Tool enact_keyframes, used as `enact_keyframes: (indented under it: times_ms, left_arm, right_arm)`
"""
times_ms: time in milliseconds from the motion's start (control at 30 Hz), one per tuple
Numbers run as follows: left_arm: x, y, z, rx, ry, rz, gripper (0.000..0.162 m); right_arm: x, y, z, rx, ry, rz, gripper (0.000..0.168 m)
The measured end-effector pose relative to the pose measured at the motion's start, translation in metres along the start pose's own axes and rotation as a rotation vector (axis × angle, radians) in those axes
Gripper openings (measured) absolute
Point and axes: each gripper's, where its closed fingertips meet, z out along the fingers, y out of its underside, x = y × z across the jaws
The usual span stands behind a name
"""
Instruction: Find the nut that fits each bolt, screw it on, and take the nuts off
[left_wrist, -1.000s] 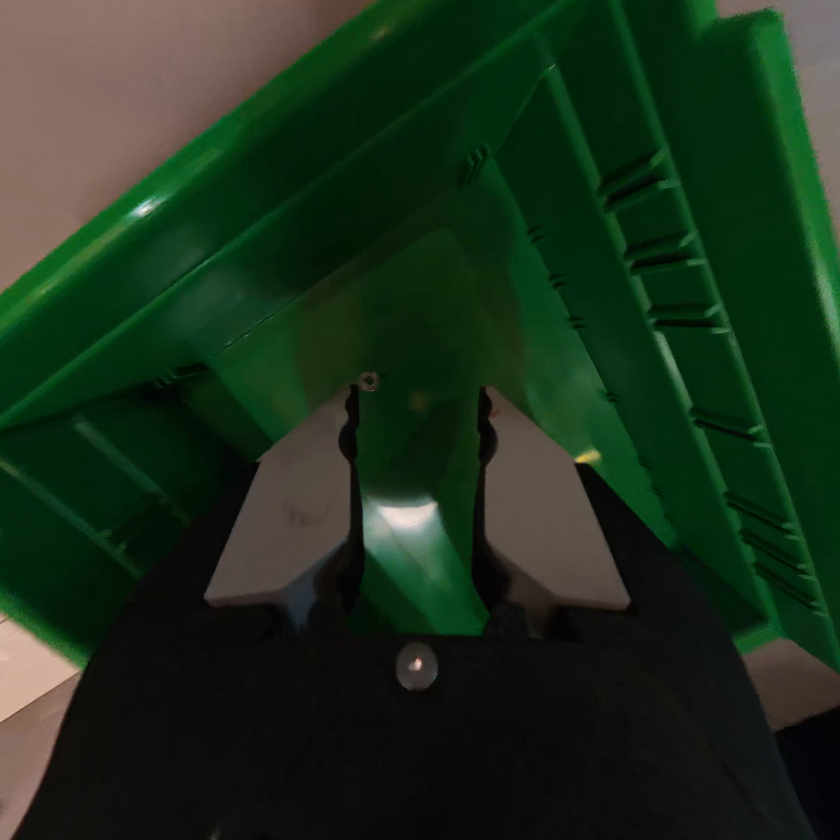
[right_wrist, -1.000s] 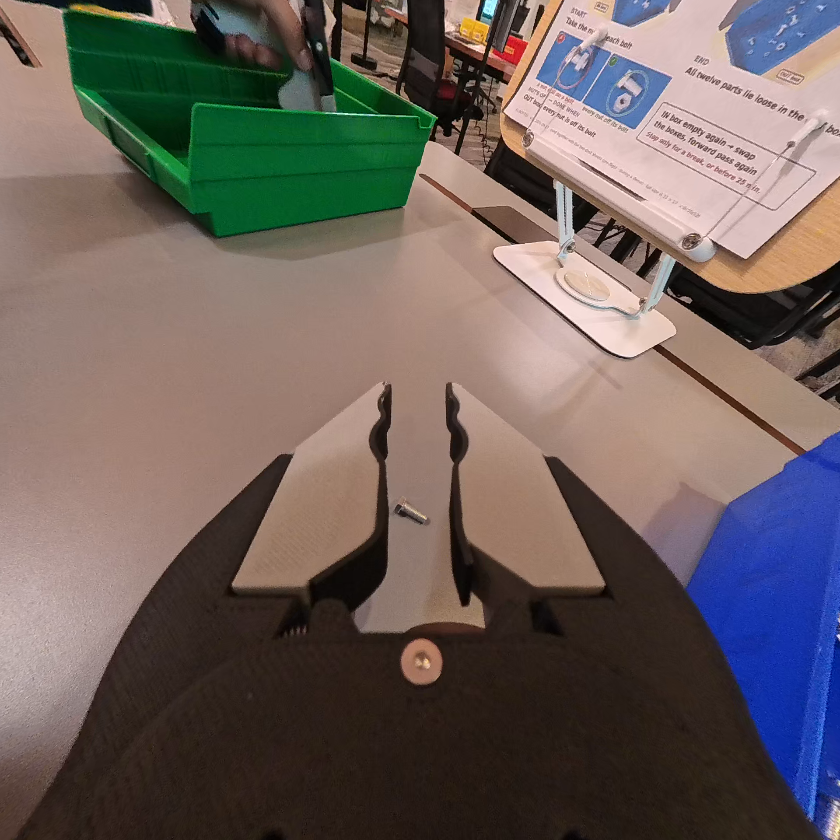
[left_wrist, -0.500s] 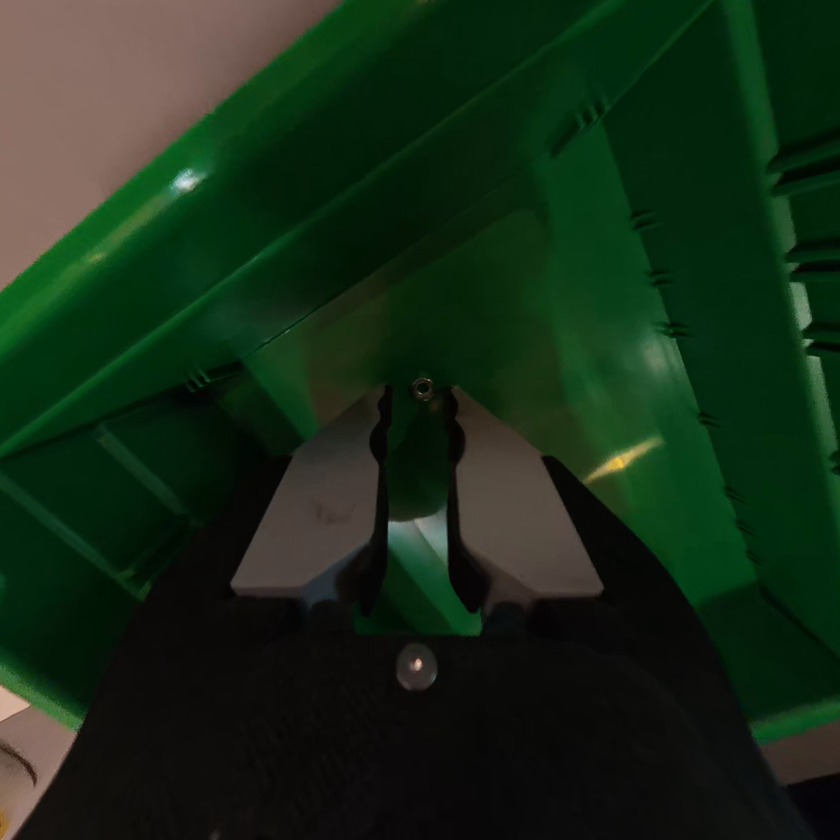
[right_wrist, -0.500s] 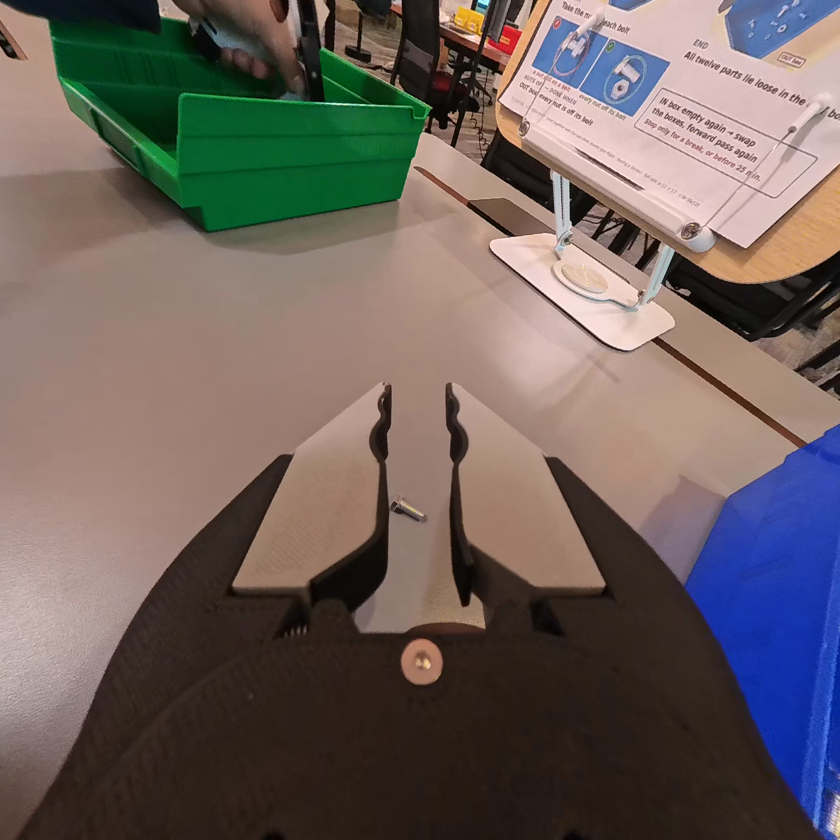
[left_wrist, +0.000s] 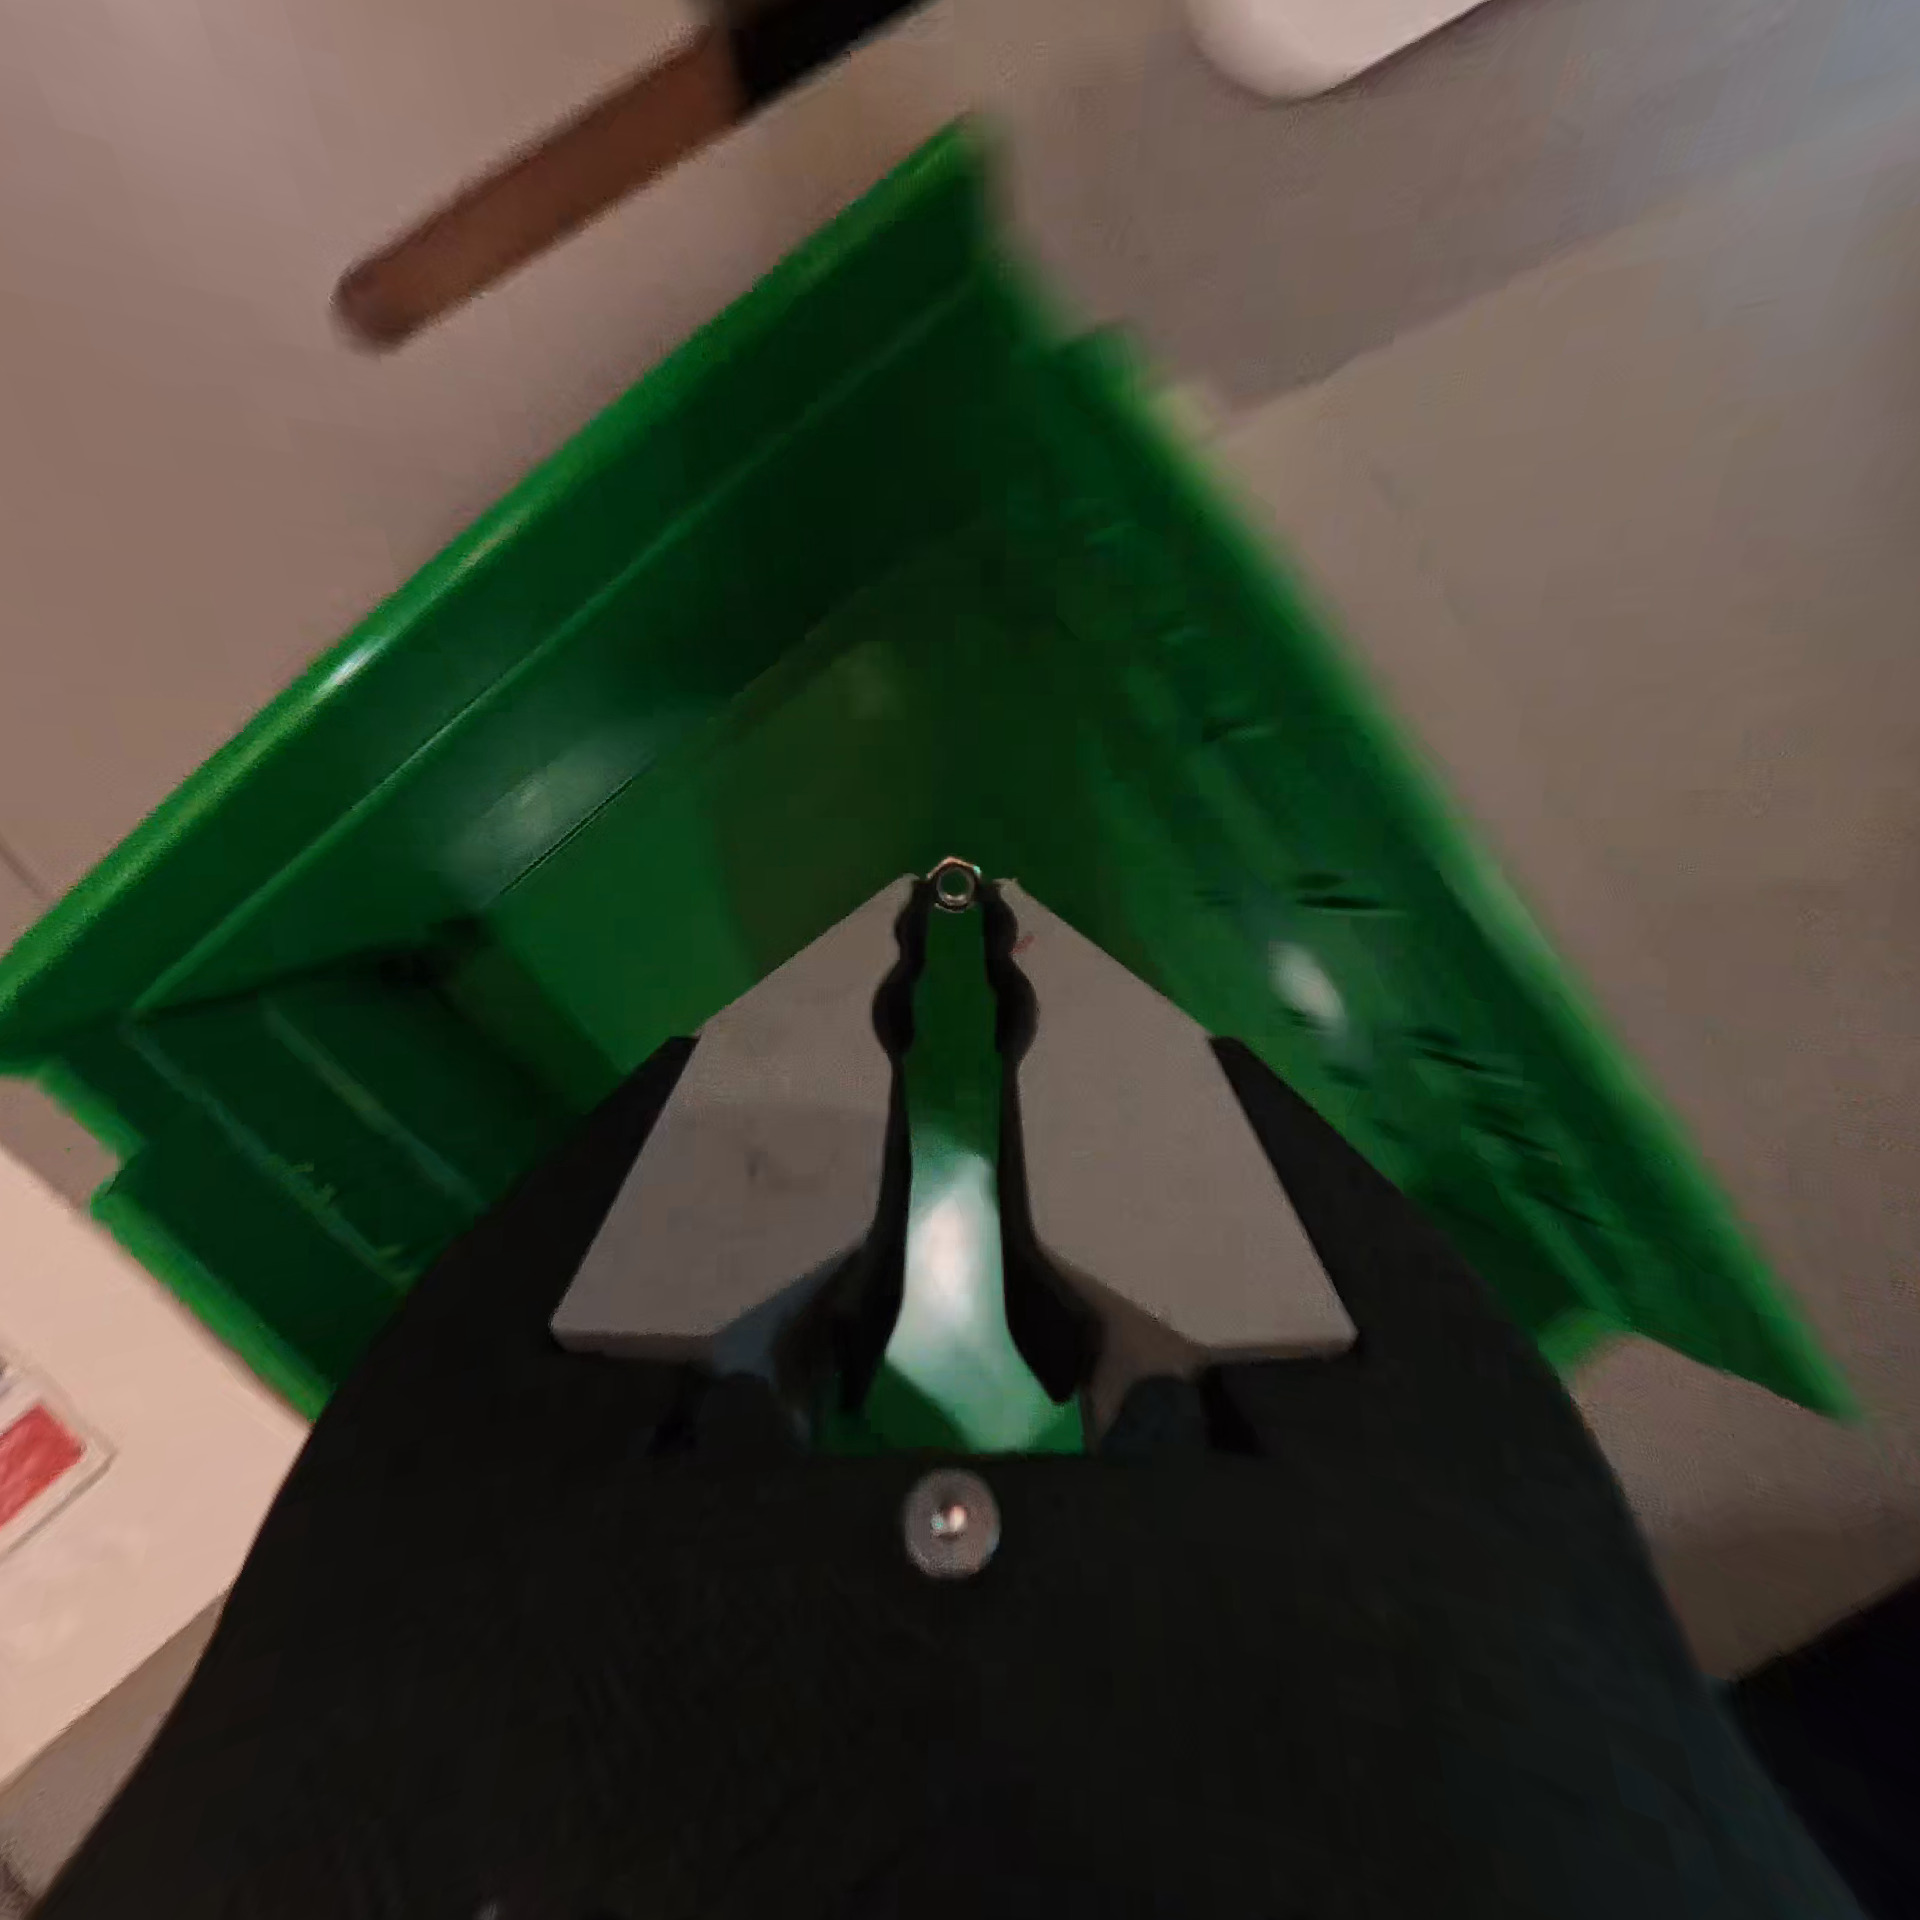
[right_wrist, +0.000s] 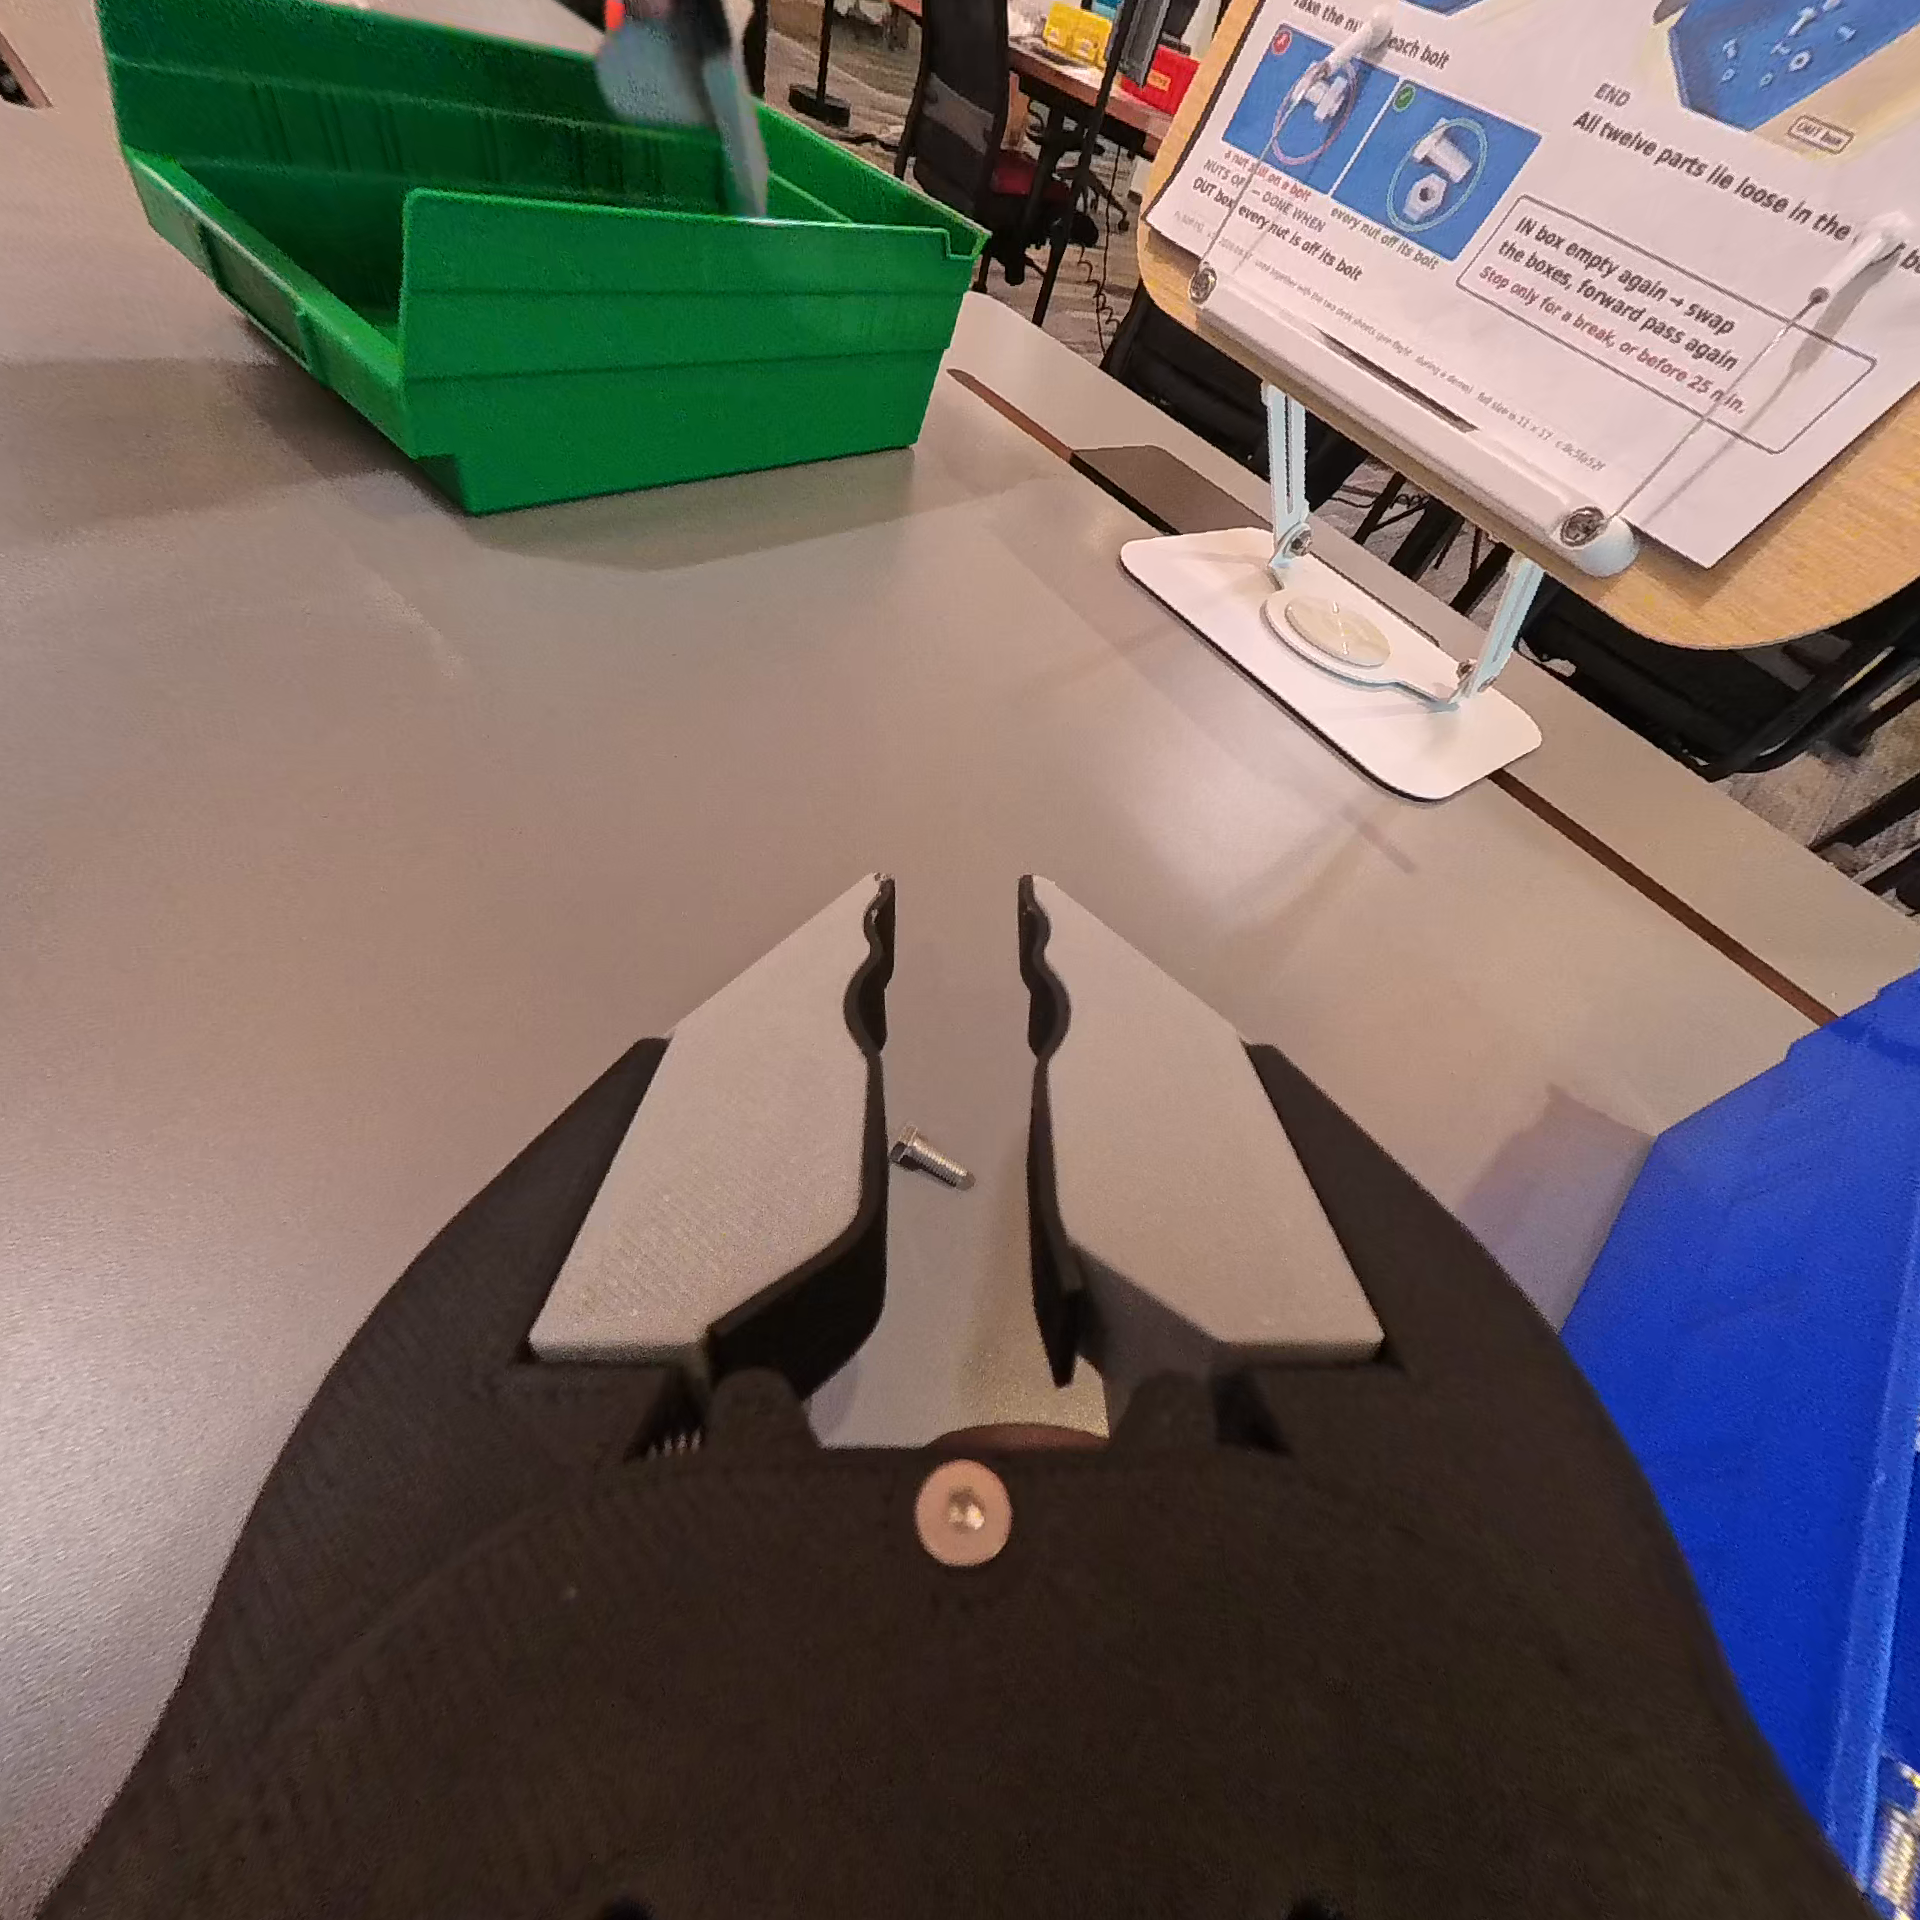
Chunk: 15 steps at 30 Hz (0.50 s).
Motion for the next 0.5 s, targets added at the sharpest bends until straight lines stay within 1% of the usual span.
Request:
enact_keyframes:
  times_ms: [67, 133, 167, 233, 300, 367, 433, 500]
  left_arm:
    - [0.055, -0.02, -0.031, 0.081, 0.097, 0.11, 0.008]
    - [0.118, -0.028, -0.05, 0.115, 0.157, 0.25, 0.008]
    - [0.152, -0.028, -0.053, 0.12, 0.184, 0.327, 0.008]
    - [0.224, -0.019, -0.046, 0.118, 0.258, 0.47, 0.008]
    - [0.289, 0.001, -0.024, 0.098, 0.339, 0.579, 0.008]
    - [0.33, 0.025, 0.012, 0.038, 0.351, 0.643, 0.008]
    - [0.35, 0.046, 0.05, -0.024, 0.331, 0.67, 0.008]
    - [0.355, 0.06, 0.078, -0.074, 0.289, 0.676, 0.008]
  right_arm:
    - [0.0, 0.0, 0.0, 0.001, 0.005, -0.008, 0.02]
    - [0.001, -0.001, 0.0, 0.002, 0.014, -0.014, 0.02]
    - [0.002, -0.001, 0.0, 0.002, 0.02, -0.016, 0.02]
    - [0.005, -0.001, -0.001, 0.005, 0.033, -0.012, 0.02]
    - [0.008, -0.002, -0.002, 0.011, 0.044, -0.001, 0.019]
    - [0.013, -0.002, -0.003, 0.017, 0.062, 0.006, 0.019]
    - [0.016, -0.002, -0.004, 0.023, 0.074, 0.014, 0.019]
    - [0.017, -0.002, -0.004, 0.025, 0.074, 0.022, 0.019]
